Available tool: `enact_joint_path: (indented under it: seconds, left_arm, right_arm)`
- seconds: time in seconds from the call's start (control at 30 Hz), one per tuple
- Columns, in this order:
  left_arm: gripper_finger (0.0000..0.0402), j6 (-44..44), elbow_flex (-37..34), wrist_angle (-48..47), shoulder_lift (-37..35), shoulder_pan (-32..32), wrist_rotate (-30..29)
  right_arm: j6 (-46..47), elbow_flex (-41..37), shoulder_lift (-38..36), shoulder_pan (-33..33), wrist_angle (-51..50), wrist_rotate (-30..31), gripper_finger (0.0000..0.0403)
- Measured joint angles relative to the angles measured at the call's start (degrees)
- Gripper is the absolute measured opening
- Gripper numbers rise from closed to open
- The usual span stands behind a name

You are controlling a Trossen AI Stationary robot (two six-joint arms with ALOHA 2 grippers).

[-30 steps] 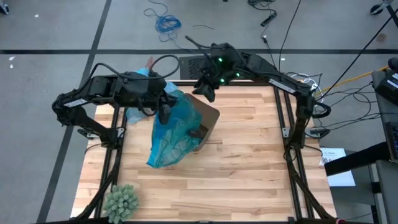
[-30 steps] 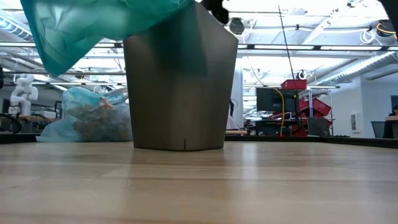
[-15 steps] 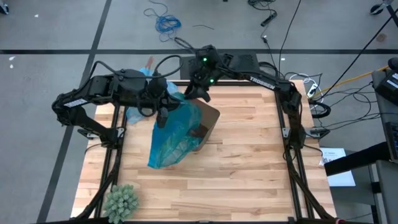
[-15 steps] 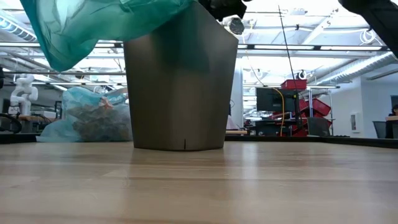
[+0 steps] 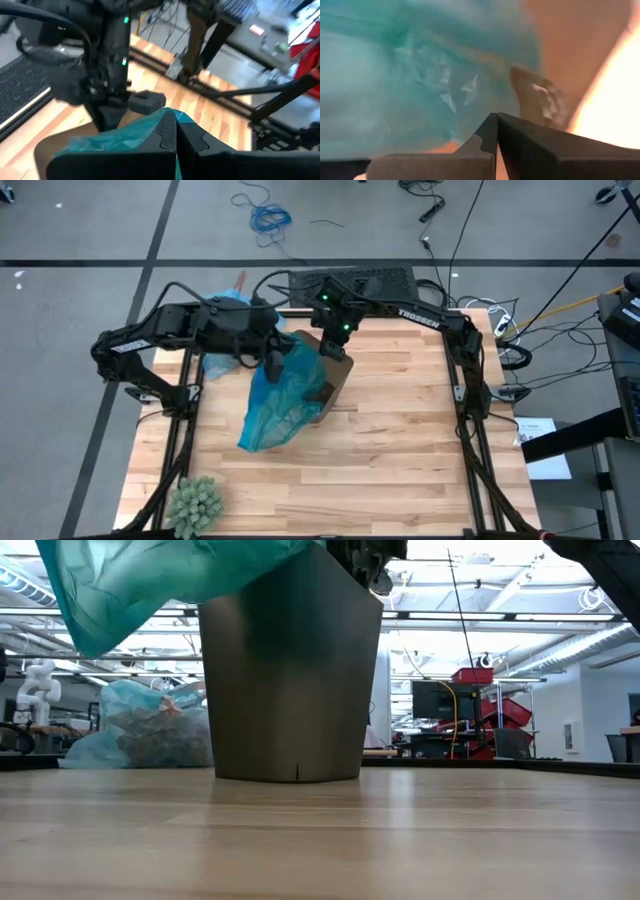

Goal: Place trash/remove bag and relplace
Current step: Insert the blue trash bag into the black trash bin

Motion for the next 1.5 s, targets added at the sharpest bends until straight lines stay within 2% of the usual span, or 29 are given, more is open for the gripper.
enact_joint_path:
  seconds: [0.07, 0.37, 0.5, 0.8, 1.1, 1.37, 1.5]
  left_arm:
    - [0.0000, -0.17, 0.00, -1.37, 0.80, 0.01, -0.11]
    - [0.0000, -1.49, 0.00, -6.08, 4.53, 0.02, -1.28]
    - [0.0000, -1.46, 0.00, -6.75, 6.41, 0.79, -3.85]
    - [0.0000, 1.80, 0.02, -6.40, 10.30, 5.55, -3.74]
    - [0.0000, 8.38, 0.02, -4.91, 17.91, 9.54, 4.74]
    - [0.0000, 9.04, 0.00, 4.98, 22.62, 12.15, 12.61]
    - [0.0000, 8.76, 1.07, 7.30, 21.38, 12.79, 12.96]
  right_arm:
    - [1.65, 0.00, -0.17, 0.00, -0.55, 3.30, 0.0000]
    - [6.55, 0.04, -5.34, -0.19, 0.04, 9.81, 0.0000]
    - [9.15, 0.04, -9.37, -0.47, 0.01, 13.39, 0.0000]
    - [13.20, 0.04, -20.88, -0.70, 0.92, 19.21, 0.0000]
    - [18.30, 0.09, -30.24, -0.69, 5.51, 22.03, 0.0000]
    - [19.70, 0.08, -31.01, 0.79, 4.96, 22.16, 0.0000]
    - [19.68, 0.07, -30.99, 1.88, 5.00, 22.11, 0.0000]
